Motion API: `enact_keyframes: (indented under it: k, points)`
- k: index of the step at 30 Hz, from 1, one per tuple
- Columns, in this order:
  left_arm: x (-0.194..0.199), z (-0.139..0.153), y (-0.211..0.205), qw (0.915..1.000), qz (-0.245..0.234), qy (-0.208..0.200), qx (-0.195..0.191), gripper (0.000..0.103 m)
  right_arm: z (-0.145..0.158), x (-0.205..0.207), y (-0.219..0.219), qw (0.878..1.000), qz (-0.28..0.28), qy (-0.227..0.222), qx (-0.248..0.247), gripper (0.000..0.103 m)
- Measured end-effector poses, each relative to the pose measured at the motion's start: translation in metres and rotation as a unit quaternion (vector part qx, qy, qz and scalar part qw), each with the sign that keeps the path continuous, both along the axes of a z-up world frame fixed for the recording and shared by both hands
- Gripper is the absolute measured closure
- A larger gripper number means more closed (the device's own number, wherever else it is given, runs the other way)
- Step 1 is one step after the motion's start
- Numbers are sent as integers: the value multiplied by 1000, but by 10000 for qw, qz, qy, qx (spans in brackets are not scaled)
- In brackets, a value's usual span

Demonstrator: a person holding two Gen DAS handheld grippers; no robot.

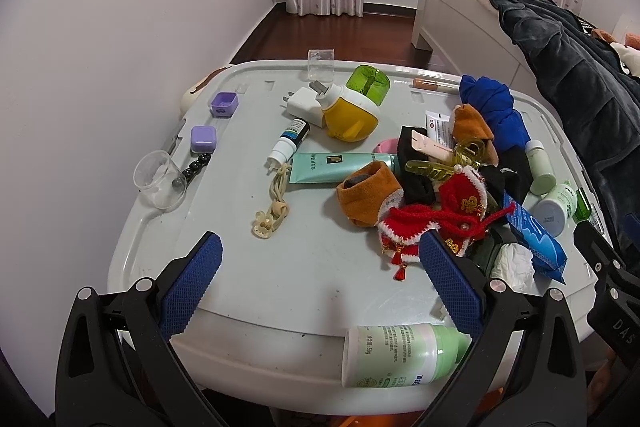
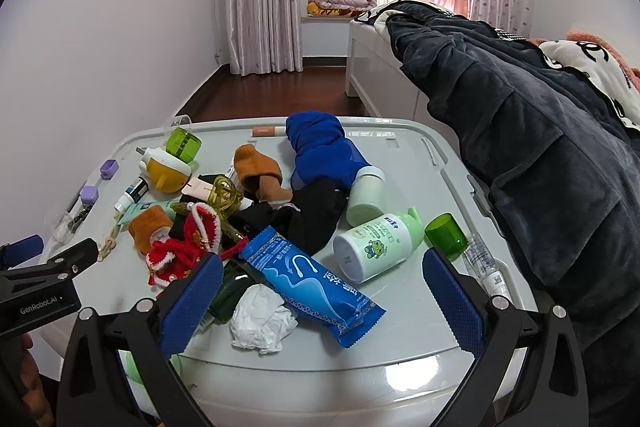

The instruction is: Collect trash

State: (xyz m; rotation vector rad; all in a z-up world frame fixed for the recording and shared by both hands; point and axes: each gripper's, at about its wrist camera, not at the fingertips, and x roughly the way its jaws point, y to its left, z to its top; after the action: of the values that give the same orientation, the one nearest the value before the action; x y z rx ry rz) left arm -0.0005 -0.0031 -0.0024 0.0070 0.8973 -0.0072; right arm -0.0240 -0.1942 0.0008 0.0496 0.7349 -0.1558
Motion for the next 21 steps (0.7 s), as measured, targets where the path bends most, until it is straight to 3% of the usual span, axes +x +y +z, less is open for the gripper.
enact_keyframes:
  k: [21]
  points:
    - [6,0,13,9998,166,-73,-23,7,12,-3,-8,9997,-158,-162,-109,4]
